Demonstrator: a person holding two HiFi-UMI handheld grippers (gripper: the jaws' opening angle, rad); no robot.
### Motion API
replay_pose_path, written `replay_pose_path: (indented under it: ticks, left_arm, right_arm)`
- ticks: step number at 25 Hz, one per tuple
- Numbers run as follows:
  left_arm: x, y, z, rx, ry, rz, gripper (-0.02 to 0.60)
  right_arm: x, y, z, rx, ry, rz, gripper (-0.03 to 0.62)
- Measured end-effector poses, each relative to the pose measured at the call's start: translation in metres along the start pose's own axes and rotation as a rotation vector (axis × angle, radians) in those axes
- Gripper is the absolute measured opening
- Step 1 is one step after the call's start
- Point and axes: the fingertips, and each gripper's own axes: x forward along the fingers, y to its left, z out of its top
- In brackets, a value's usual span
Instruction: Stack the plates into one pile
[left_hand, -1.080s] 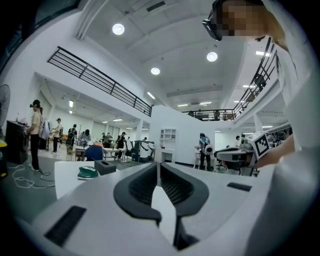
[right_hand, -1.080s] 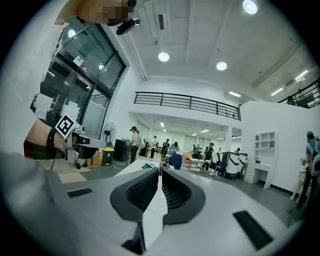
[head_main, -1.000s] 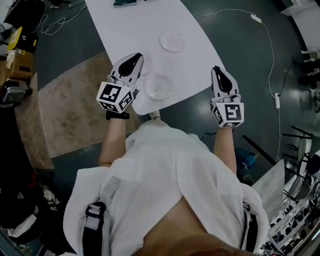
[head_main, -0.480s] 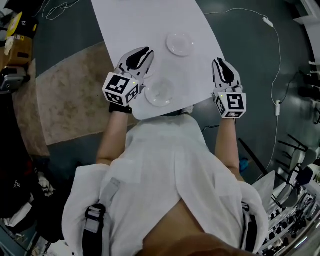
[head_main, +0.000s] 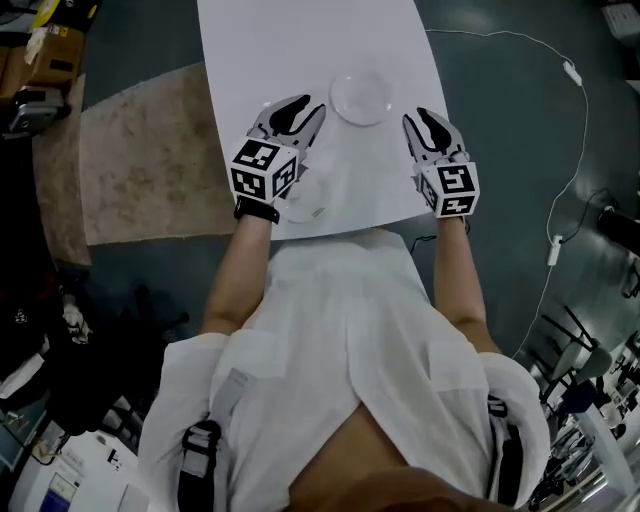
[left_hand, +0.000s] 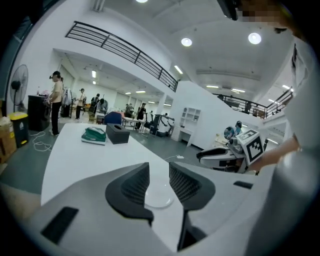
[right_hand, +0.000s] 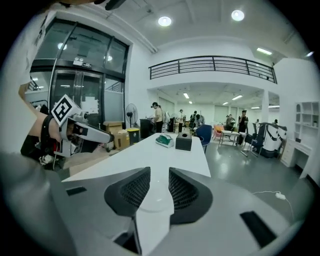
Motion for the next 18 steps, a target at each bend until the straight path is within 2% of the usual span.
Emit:
replay_pose_path:
  ticks: [4,7,13,18]
  left_arm:
    - [0.026,0.012,-0.024,-0.075,0.091,0.067,0.137]
    - [0.044,0.018,-0.047,-0.136,0.164,0.111,0.144]
    - [0.076,0.03,-0.078,-0.242,0.284,0.187,0.163]
    - [0.089,0.049,-0.103,-0.319,0.382,0.259,0.166]
  right_arm:
    - [0.035,-0.007,-0.023,0.01,0.097,0.081,0.148]
    - [0.055,-0.011,-0.043,0.031,0.171,0.11,0.155]
    - [0.088,-0.02,-0.073,0.107,0.299,0.127,0.164]
    - [0.113,-0.024,-0.092,0.172,0.407,0.107,0.177]
